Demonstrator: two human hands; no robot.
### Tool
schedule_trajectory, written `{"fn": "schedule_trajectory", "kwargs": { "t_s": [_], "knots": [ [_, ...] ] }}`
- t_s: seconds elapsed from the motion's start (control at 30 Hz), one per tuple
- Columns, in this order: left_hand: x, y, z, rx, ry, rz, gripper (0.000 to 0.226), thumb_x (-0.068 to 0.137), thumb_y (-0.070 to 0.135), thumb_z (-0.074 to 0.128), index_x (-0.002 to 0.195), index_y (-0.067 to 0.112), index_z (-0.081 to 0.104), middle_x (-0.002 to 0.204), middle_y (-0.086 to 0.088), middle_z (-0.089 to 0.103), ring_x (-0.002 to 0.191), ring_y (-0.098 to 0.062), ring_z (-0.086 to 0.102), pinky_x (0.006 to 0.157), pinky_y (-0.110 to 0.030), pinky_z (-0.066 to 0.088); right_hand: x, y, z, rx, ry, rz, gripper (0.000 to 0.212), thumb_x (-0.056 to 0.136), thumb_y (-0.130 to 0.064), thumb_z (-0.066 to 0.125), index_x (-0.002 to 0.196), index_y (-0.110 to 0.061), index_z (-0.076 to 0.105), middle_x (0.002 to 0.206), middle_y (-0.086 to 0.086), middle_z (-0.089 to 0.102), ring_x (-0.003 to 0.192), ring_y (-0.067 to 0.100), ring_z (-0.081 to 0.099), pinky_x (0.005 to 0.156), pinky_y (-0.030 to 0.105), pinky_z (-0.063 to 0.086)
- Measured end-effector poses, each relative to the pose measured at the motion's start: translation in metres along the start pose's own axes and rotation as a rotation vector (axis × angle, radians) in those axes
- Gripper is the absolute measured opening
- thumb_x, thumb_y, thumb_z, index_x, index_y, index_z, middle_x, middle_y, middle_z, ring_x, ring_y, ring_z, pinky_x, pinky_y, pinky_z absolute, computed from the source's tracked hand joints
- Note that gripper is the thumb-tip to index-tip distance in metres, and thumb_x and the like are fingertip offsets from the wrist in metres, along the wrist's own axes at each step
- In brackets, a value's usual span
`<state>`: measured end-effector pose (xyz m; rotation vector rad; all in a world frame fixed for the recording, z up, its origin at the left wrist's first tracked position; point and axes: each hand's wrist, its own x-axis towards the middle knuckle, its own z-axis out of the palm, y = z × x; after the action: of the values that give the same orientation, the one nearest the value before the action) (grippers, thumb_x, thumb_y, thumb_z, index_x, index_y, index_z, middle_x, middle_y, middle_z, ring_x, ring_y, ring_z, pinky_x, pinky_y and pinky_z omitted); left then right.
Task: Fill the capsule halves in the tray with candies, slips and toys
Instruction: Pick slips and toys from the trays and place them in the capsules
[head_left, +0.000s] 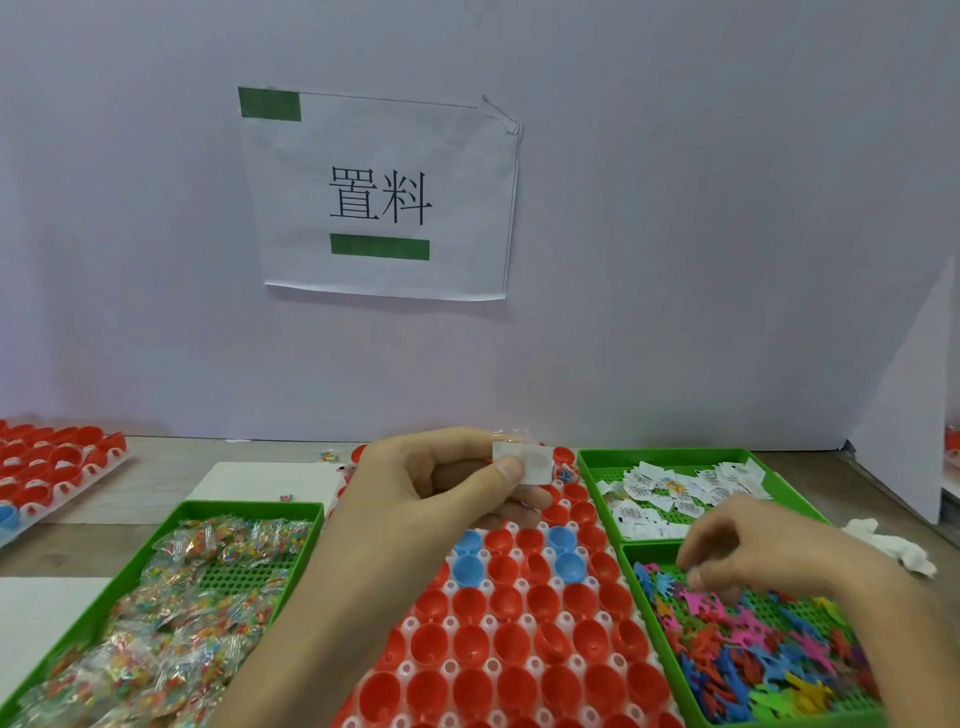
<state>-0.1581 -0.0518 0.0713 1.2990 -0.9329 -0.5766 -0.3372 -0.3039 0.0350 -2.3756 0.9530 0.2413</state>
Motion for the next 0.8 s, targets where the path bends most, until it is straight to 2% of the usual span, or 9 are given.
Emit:
{"fn": "schedule_trajectory", "kwargs": {
  "t_s": [0.13,0.23,0.37,0.5,0.63,0.73,0.8],
  "knots": [
    [0.000,0.001,0.001,-0.004,0.031,0.041,0.018,0.078,0.032,0.067,0.090,0.032,0.080,0.083,-0.002,0.079,0.077,-0.016,0.077,0.069,-0.015,0.056,0.017,0.014,0.011,0.064,-0.065,0.067,0.021,0.081,-0.011,0.081,0.099,-0.019,0.072,0.078,-0.002,0.077,0.071,0.013,0.073,0.072,0.025,0.057],
    [0.000,0.000,0.000,0.004,0.038,0.049,0.017,0.078,0.033,0.067,0.090,0.035,0.079,0.084,-0.002,0.079,0.077,-0.016,0.077,0.070,-0.015,0.056,0.026,0.009,0.020,0.066,-0.042,0.056,0.020,0.081,-0.005,0.080,0.096,-0.014,0.071,0.074,-0.001,0.076,0.067,0.009,0.072,0.063,0.021,0.052],
    [0.001,0.000,0.000,-0.007,0.041,0.042,0.018,0.076,0.035,0.067,0.090,0.037,0.079,0.083,-0.002,0.079,0.077,-0.016,0.077,0.070,-0.015,0.057,0.030,0.007,0.023,0.080,0.016,0.037,0.007,0.084,-0.006,0.077,0.083,-0.011,0.073,0.067,-0.005,0.074,0.063,0.005,0.070,0.058,0.014,0.049],
    [0.001,-0.001,-0.001,0.013,0.035,0.035,0.016,0.076,0.035,0.068,0.088,0.037,0.079,0.082,-0.001,0.079,0.076,-0.015,0.076,0.070,-0.014,0.056,0.027,0.012,0.018,0.072,0.066,0.017,0.007,0.087,-0.012,0.076,0.080,-0.015,0.073,0.071,-0.005,0.075,0.064,0.004,0.070,0.059,0.016,0.048],
    [0.002,-0.002,-0.002,0.022,0.031,0.037,0.017,0.076,0.037,0.067,0.089,0.036,0.079,0.084,-0.001,0.079,0.078,-0.015,0.077,0.073,-0.015,0.057,0.024,0.016,0.012,0.120,0.115,-0.016,0.010,0.087,-0.010,0.074,0.078,-0.013,0.071,0.072,-0.002,0.075,0.061,0.005,0.069,0.059,0.015,0.049],
    [0.002,-0.003,-0.003,0.017,0.035,0.037,0.018,0.075,0.036,0.067,0.088,0.034,0.079,0.084,-0.001,0.079,0.078,-0.015,0.077,0.072,-0.015,0.057,0.022,0.020,0.010,0.161,0.122,-0.021,0.011,0.085,-0.001,0.072,0.083,-0.012,0.069,0.069,0.005,0.074,0.062,0.011,0.070,0.062,0.022,0.052],
    [0.003,-0.003,-0.003,0.012,0.040,0.033,0.018,0.075,0.035,0.067,0.087,0.030,0.080,0.083,-0.002,0.079,0.078,-0.016,0.077,0.071,-0.016,0.057,0.020,0.022,0.009,0.205,0.119,-0.010,0.021,0.083,0.007,0.067,0.092,-0.012,0.068,0.071,0.011,0.074,0.068,0.011,0.073,0.064,0.022,0.053]
  ]
}}
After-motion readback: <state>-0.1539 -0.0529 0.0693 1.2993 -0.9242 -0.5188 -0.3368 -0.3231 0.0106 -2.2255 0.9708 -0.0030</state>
